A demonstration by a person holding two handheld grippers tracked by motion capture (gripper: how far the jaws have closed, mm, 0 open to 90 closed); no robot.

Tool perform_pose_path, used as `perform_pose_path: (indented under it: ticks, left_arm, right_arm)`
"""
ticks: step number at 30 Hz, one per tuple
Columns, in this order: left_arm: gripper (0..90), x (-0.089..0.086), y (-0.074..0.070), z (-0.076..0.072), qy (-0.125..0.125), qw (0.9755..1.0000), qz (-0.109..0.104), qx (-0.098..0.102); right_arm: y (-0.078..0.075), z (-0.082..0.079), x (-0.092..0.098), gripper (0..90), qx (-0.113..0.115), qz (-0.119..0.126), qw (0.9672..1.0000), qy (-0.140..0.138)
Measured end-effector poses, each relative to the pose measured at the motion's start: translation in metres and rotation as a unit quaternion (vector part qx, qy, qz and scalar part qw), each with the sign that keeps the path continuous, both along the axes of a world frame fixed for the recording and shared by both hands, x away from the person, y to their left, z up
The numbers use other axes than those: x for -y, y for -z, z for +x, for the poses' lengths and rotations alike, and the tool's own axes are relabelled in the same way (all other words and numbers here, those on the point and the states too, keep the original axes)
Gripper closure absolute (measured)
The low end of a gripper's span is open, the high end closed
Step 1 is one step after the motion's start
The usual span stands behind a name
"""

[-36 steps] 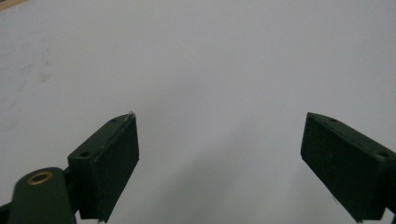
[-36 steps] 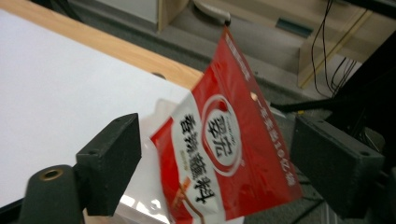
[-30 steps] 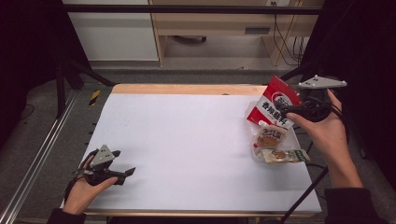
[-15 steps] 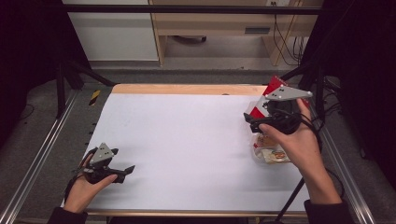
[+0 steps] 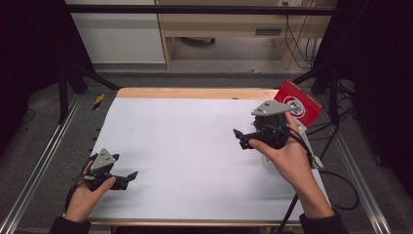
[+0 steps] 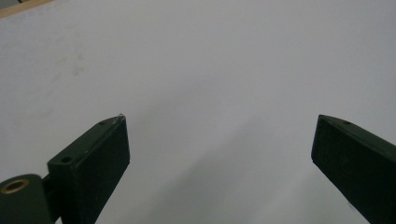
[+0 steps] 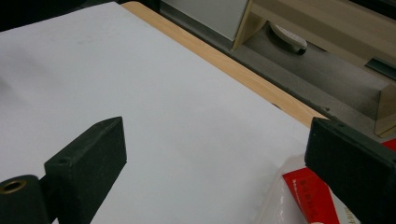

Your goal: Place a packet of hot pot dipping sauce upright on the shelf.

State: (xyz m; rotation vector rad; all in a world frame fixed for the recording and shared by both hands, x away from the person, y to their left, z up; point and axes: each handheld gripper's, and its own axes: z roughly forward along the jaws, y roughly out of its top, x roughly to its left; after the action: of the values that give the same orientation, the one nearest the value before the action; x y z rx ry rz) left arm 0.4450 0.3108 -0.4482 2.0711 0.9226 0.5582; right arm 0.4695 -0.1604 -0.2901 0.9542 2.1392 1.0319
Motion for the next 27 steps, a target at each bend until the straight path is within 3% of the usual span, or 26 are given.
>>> perform_pose_path:
  ticks: [12,27]
  left_arm:
    - [4.3,-0.002,0.0,-0.001,-0.002,1.0,0.002,0.005]
    - [4.4,-0.005,0.0,-0.001,-0.007,1.0,0.002,0.007]
  right_arm:
    - [0.011,-0.016,-0.022,6.4,0.005,0.006,0.9998,-0.017]
    - [0.039,-0.019,-0.023,6.5,-0.005,0.015,0.9998,-0.011]
